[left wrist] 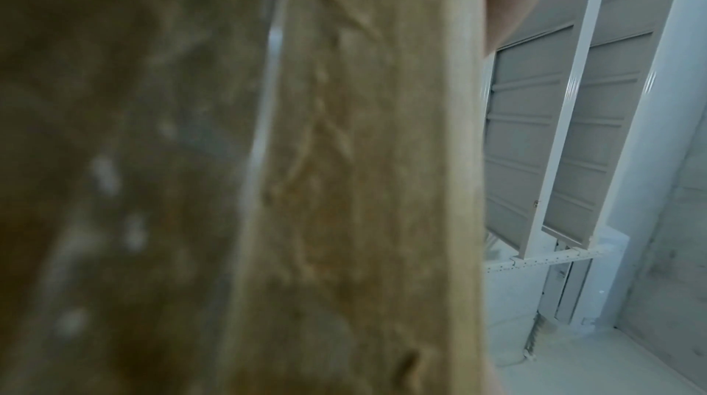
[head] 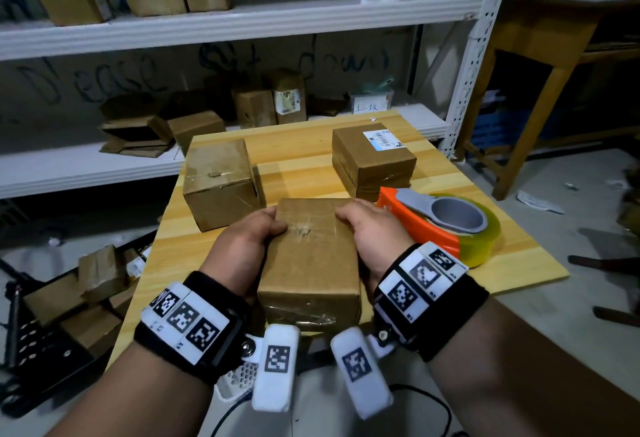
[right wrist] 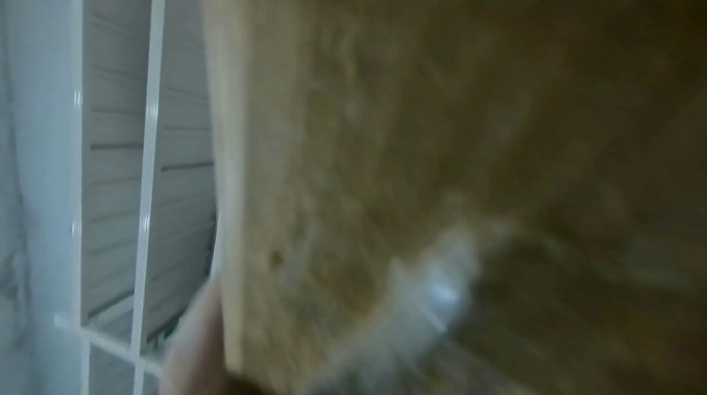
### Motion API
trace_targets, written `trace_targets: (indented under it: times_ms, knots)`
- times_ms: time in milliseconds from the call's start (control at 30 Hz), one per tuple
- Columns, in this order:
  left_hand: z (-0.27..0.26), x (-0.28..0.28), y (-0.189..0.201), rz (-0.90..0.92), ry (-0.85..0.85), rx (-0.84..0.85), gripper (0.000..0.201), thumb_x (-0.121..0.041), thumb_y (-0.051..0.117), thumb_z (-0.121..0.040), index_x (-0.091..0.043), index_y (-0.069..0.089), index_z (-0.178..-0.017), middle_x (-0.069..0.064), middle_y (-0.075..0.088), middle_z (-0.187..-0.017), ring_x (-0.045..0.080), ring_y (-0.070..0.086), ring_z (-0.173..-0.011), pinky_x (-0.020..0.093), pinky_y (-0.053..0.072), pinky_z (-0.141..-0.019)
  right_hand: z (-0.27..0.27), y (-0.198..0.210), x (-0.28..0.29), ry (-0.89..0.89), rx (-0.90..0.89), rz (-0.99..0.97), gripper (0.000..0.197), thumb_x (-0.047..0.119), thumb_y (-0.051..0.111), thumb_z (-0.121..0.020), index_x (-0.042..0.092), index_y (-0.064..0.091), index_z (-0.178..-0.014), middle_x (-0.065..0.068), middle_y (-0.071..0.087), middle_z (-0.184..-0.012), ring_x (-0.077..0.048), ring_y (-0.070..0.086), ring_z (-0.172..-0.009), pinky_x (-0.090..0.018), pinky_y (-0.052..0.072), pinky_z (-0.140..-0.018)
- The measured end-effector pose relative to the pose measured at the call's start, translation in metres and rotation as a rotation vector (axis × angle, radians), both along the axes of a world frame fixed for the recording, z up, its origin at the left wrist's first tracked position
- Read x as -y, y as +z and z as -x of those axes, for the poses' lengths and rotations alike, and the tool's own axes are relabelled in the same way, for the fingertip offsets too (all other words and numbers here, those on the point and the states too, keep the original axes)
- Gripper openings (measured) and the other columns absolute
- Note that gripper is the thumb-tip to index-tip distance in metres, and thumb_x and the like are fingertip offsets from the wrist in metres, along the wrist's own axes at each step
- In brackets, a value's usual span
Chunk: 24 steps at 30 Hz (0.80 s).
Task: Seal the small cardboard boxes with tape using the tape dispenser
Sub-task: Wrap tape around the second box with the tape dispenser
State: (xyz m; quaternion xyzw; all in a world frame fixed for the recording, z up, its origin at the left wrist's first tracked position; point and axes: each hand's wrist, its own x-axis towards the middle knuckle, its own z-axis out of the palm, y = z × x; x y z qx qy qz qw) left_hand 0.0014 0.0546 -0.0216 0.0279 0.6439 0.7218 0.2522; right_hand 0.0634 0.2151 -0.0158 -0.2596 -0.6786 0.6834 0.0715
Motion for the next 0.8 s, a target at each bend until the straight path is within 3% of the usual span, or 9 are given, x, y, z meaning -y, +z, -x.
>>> trace_targets:
  times_ms: [67, 100, 200, 333, 400, 500, 600, 667, 800]
  knots:
    - [-0.004, -0.003, 0.001, 0.032, -0.003, -0.088, 0.036, -0.035, 0.061, -0.091, -0.013, 0.074, -0.116, 0.021, 0.075, -0.108, 0.034, 0.072, -0.087, 0.046, 0.057, -0.078, -0.004, 0.003, 0.007, 0.035, 0.041, -0.052, 0.083, 0.065, 0.064, -0.086, 0.023, 0.045, -0.155, -0.003, 0.053, -0.154, -0.03, 0.053, -0.139, -0.05, 0.041, -0.118]
    - [-0.003, -0.004, 0.0, 0.053, -0.031, -0.117, 0.05, -0.046, 0.072, -0.081, -0.013, 0.073, -0.117, 0.023, 0.075, -0.114, 0.036, 0.072, -0.093, 0.052, 0.056, -0.085, -0.005, 0.002, 0.009, 0.03, 0.045, -0.073, 0.085, 0.067, 0.063, -0.089, 0.024, 0.039, -0.158, 0.0, 0.053, -0.153, -0.029, 0.053, -0.138, -0.048, 0.041, -0.118]
    - [-0.002, -0.004, -0.004, 0.03, -0.077, -0.118, 0.074, -0.037, 0.091, -0.064, -0.008, 0.067, -0.127, 0.019, 0.077, -0.115, 0.035, 0.076, -0.096, 0.04, 0.06, -0.074, -0.002, -0.007, 0.01, -0.023, 0.022, -0.071, 0.078, 0.064, 0.075, -0.079, 0.026, 0.051, -0.143, -0.001, 0.067, -0.134, -0.026, 0.066, -0.119, -0.049, 0.053, -0.106]
    - [-0.003, -0.002, -0.004, 0.012, -0.094, -0.12, 0.07, -0.018, 0.088, -0.063, -0.005, 0.066, -0.128, 0.018, 0.077, -0.113, 0.03, 0.077, -0.089, 0.033, 0.06, -0.067, 0.001, -0.01, 0.007, -0.037, -0.011, -0.082, 0.035, 0.04, 0.077, -0.09, 0.028, 0.061, -0.118, 0.004, 0.073, -0.111, -0.023, 0.071, -0.104, -0.048, 0.057, -0.099]
    - [-0.003, -0.002, -0.002, 0.019, -0.103, -0.12, 0.068, -0.012, 0.09, -0.065, -0.005, 0.066, -0.127, 0.018, 0.078, -0.11, 0.028, 0.077, -0.084, 0.031, 0.059, -0.064, 0.0, -0.007, 0.009, -0.023, 0.001, -0.114, 0.042, 0.047, 0.072, -0.09, 0.027, 0.06, -0.125, 0.002, 0.072, -0.116, -0.024, 0.07, -0.108, -0.05, 0.057, -0.101]
    - [-0.005, -0.002, 0.002, 0.036, -0.085, -0.121, 0.042, -0.007, 0.077, -0.082, -0.005, 0.068, -0.123, 0.018, 0.078, -0.105, 0.023, 0.076, -0.076, 0.028, 0.058, -0.059, -0.002, -0.003, 0.011, -0.022, 0.032, -0.141, 0.069, 0.058, 0.062, -0.087, 0.026, 0.051, -0.147, -0.001, 0.065, -0.137, -0.029, 0.063, -0.125, -0.051, 0.051, -0.108]
    - [-0.008, -0.001, 0.004, 0.096, -0.025, -0.161, 0.023, -0.004, 0.066, -0.094, -0.01, 0.072, -0.115, 0.017, 0.079, -0.1, 0.018, 0.074, -0.072, 0.025, 0.057, -0.062, -0.003, -0.001, 0.011, -0.03, 0.024, -0.132, 0.065, 0.053, 0.058, -0.097, 0.024, 0.045, -0.153, -0.004, 0.058, -0.149, -0.032, 0.056, -0.136, -0.052, 0.045, -0.114]
    - [-0.011, -0.002, 0.008, 0.118, -0.004, -0.183, 0.021, -0.002, 0.058, -0.097, -0.012, 0.072, -0.108, 0.01, 0.076, -0.087, 0.009, 0.071, -0.062, 0.015, 0.052, -0.054, -0.004, -0.001, 0.011, -0.05, 0.032, -0.106, 0.06, 0.052, 0.055, -0.099, 0.025, 0.048, -0.152, -0.004, 0.057, -0.151, -0.032, 0.055, -0.137, -0.052, 0.045, -0.115]
    - [-0.009, -0.007, 0.014, -0.031, -0.033, -0.023, 0.037, 0.002, 0.045, -0.101, -0.003, 0.059, -0.136, 0.009, 0.063, -0.088, 0.02, 0.06, -0.072, 0.012, 0.048, -0.048, -0.011, 0.002, 0.008, -0.059, 0.027, -0.052, 0.052, 0.04, 0.052, -0.108, 0.023, 0.045, -0.157, -0.001, 0.053, -0.155, -0.026, 0.051, -0.141, -0.044, 0.039, -0.12]
